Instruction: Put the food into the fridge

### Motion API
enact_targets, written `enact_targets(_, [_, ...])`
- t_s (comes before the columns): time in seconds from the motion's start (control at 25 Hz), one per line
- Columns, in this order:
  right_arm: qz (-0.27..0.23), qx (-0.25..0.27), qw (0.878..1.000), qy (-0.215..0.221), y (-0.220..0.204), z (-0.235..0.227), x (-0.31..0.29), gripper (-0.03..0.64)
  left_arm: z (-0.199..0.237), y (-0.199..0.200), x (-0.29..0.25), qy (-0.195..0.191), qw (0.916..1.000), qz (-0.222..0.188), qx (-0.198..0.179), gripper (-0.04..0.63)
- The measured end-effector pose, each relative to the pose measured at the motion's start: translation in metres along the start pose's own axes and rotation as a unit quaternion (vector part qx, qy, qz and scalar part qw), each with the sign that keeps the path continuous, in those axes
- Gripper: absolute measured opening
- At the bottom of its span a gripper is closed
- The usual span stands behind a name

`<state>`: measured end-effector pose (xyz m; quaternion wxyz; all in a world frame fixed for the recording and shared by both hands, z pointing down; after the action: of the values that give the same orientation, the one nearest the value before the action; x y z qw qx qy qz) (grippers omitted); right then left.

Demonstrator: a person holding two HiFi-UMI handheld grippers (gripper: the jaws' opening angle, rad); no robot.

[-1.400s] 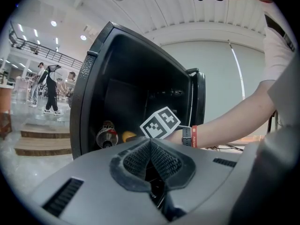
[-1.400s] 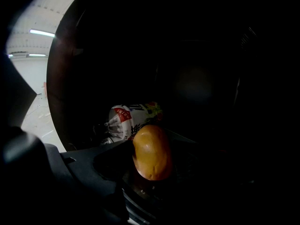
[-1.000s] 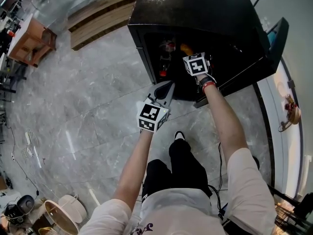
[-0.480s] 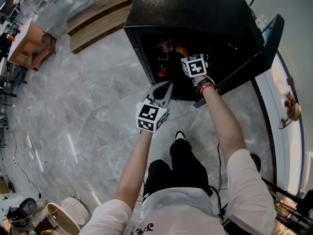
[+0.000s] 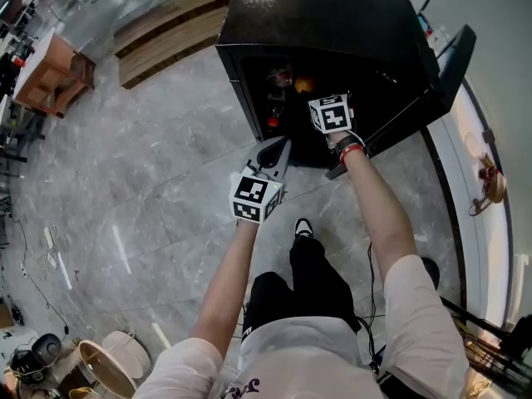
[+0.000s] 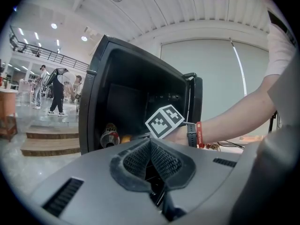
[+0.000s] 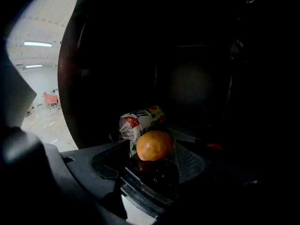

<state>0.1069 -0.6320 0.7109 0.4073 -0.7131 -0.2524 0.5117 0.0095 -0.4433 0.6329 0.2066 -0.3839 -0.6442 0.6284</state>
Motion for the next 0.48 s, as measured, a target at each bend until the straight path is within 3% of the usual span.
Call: enact_targets(0.48, [0.012,-0.024,1.000,-0.007,-0.003,0.007,0.046,0.307,-0.015,0.021,0.029,-0.009,0.9997,0.013,0.017,0.018])
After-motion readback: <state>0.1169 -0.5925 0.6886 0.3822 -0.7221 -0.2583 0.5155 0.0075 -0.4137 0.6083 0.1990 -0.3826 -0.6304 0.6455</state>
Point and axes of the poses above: the fingertips, and each gripper's own axes: x backward along the fingers, z to its left, y out of its top, the point moved 2 cm from there along x, backward along the fingers, and after that the axes turned 15 degrees about -x, right-handed, at the moved point
